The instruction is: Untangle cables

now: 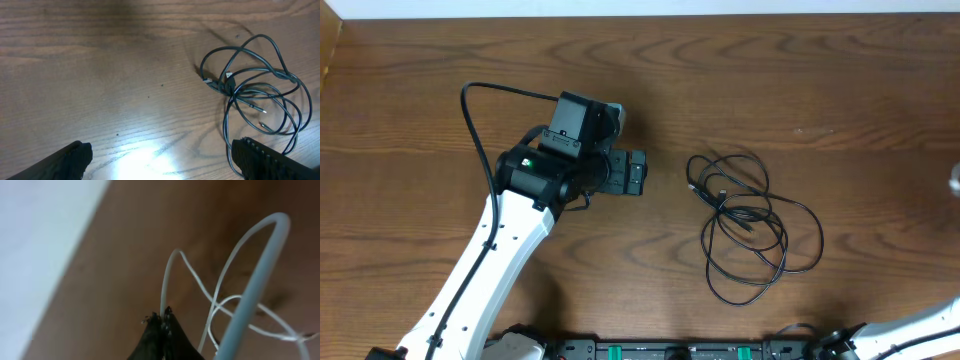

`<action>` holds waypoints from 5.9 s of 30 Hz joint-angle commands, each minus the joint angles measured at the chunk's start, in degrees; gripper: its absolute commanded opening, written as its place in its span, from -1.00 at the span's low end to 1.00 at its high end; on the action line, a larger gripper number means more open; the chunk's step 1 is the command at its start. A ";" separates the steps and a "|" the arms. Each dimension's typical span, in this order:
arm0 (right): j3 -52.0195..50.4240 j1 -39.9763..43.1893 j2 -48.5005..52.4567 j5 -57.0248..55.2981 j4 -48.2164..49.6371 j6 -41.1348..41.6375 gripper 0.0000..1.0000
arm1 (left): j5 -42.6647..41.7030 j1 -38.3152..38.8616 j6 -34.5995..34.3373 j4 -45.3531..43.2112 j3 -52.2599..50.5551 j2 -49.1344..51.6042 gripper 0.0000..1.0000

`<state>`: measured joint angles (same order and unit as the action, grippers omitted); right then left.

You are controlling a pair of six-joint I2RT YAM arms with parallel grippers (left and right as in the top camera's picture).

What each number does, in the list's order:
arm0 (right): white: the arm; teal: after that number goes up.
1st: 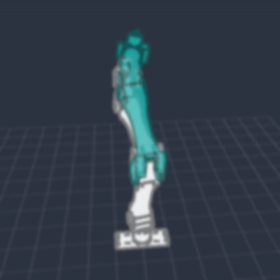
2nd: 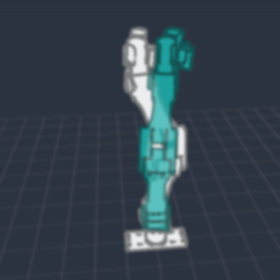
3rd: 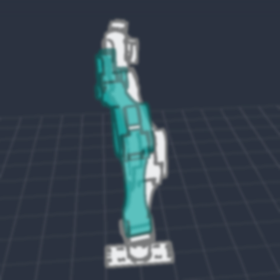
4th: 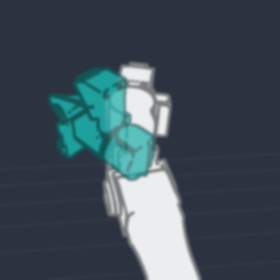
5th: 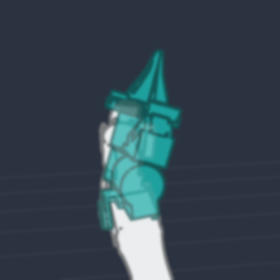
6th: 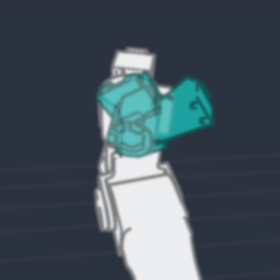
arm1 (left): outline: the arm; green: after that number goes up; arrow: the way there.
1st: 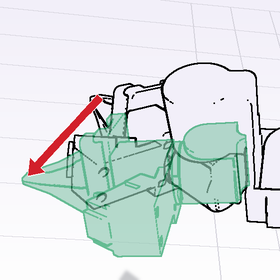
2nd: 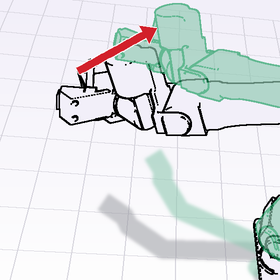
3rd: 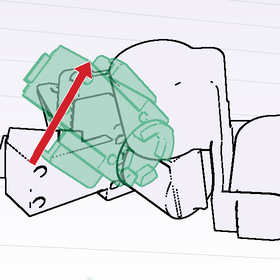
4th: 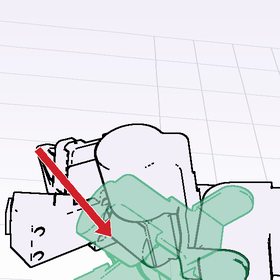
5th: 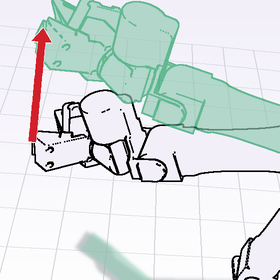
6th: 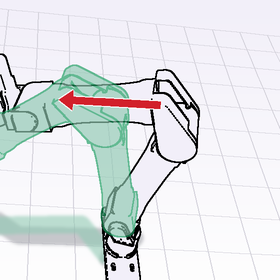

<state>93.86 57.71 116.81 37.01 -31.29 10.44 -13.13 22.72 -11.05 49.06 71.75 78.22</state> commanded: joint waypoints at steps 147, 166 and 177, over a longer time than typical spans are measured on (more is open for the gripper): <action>3.21 -79.71 -29.53 -8.20 -23.06 -11.82 -0.98 | -22.27 -17.22 13.29 4.68 -2.23 -0.37 0.90; 3.19 -77.94 -32.41 -6.67 -24.81 -4.66 -0.98 | -41.55 -10.27 13.03 -21.40 -10.62 -1.73 0.90; 3.19 -78.05 -32.26 -4.90 -25.79 -2.71 -0.98 | -20.96 3.26 0.35 -33.40 -10.62 -3.32 0.90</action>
<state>96.57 -20.32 84.38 30.41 -56.77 6.26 -40.71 24.60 -5.39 17.96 60.99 75.77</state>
